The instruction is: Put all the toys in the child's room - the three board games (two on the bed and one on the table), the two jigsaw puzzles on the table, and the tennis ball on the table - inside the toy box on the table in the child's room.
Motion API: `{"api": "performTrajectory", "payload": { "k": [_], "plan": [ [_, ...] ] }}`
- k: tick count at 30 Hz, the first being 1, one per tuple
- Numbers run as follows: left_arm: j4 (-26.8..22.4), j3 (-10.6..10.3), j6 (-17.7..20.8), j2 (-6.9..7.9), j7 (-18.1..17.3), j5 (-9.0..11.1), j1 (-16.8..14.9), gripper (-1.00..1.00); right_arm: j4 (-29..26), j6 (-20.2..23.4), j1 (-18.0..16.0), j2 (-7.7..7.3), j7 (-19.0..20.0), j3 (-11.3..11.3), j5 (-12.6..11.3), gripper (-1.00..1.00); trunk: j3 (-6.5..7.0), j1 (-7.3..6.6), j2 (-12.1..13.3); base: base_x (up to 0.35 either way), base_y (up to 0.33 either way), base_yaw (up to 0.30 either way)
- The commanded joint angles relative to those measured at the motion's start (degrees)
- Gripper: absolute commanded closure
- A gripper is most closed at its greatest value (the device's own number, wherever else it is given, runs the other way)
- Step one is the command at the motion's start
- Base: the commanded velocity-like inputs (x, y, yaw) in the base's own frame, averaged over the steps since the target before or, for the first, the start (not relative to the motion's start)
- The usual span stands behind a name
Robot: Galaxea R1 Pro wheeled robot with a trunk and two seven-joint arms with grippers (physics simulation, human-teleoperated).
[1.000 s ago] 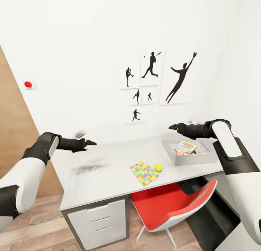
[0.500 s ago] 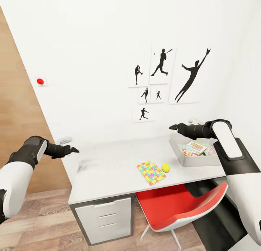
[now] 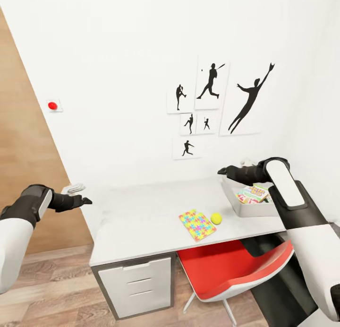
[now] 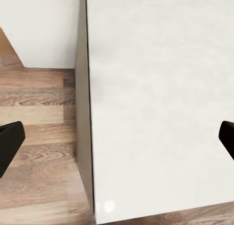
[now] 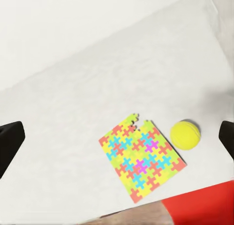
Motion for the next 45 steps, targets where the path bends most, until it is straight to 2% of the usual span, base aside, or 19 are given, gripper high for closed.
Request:
{"api": "performTrajectory", "payload": {
  "k": [1, 3, 5, 7, 10, 13, 27, 45],
  "plan": [
    [-0.03, 0.31, 0.23, 0.19, -0.47, -0.56, -0.05, -1.00, 0.00, 0.07, -0.12, 0.47, -1.79, 0.55, -0.48, -1.00, -0.14, 0.04, -0.14, 0.006, 0.102, 0.000],
    [0.05, 0.31, 0.21, 1.01, -0.46, -0.56, -0.03, -1.00, 0.14, 0.08, -0.22, 2.20, -5.92, 1.42, -0.49, -1.00, -0.14, 0.04, -0.14, 0.045, 0.173, 0.000],
    [0.09, 0.31, 0.20, 1.97, -0.45, -0.57, -0.02, -1.00, 0.95, 0.14, -0.56, 4.60, -11.18, 1.89, -0.50, -1.00, -0.14, 0.04, -0.14, 0.081, 0.179, 0.000],
    [0.11, 0.29, 0.09, 2.48, -0.45, -0.57, -0.02, -1.00, 1.99, 0.28, -0.77, 6.16, -13.61, 2.03, -0.53, -1.00, -0.14, 0.04, -0.14, 0.050, 0.102, 0.000],
    [0.15, 0.29, -0.37, 2.90, -0.45, -0.57, 0.13, -1.00, 3.01, 0.36, -0.92, 7.65, -15.28, 2.13, -0.51, -1.00, -0.14, 0.04, -0.14, 0.024, 0.049, 0.000],
    [0.19, 0.30, -0.89, 3.32, -0.45, -0.57, 0.53, -1.00, 4.08, 0.30, -1.08, 8.48, -16.01, 2.15, -0.52, -1.00, -0.14, 0.04, -0.14, 0.010, 0.020, 0.000],
    [0.21, 0.30, -1.55, 3.85, -0.45, -0.57, 1.05, -1.00, 13.13, 0.22, -4.71, 9.09, -16.58, 2.23, -0.50, -1.00, -0.14, 0.04, -0.14, 0.037, 0.076, 0.000],
    [0.39, 0.31, -3.68, 3.88, -0.43, -0.66, 2.23, -1.00, 24.13, 0.41, -5.07, 9.14, -15.85, 2.30, -0.08, -1.00, -0.14, 0.04, -0.14, 0.019, 0.106, 0.000]
  ]
}}
